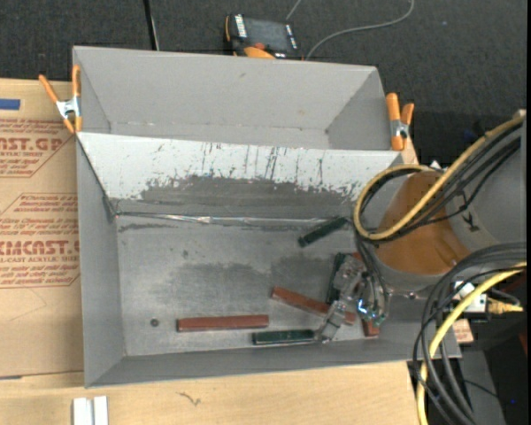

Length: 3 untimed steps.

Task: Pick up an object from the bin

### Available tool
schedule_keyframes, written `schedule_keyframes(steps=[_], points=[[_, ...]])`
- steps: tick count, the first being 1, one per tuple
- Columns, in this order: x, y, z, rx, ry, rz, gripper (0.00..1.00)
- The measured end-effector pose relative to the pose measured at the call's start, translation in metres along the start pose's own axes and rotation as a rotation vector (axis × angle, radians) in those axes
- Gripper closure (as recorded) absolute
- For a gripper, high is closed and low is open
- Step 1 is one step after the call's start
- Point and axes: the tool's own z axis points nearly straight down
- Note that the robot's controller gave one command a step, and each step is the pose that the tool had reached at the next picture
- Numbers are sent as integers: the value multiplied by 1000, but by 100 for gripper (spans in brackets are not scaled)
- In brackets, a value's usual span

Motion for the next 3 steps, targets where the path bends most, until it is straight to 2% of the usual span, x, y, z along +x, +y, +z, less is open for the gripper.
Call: schedule_keyframes(steps=[1, 2, 3], points=[[0, 0, -1, 1, 3, -1, 100], [-8, 19, -133, -3, -7, -2, 100], [-6, 18, -128, 1, 0, -1, 0]])
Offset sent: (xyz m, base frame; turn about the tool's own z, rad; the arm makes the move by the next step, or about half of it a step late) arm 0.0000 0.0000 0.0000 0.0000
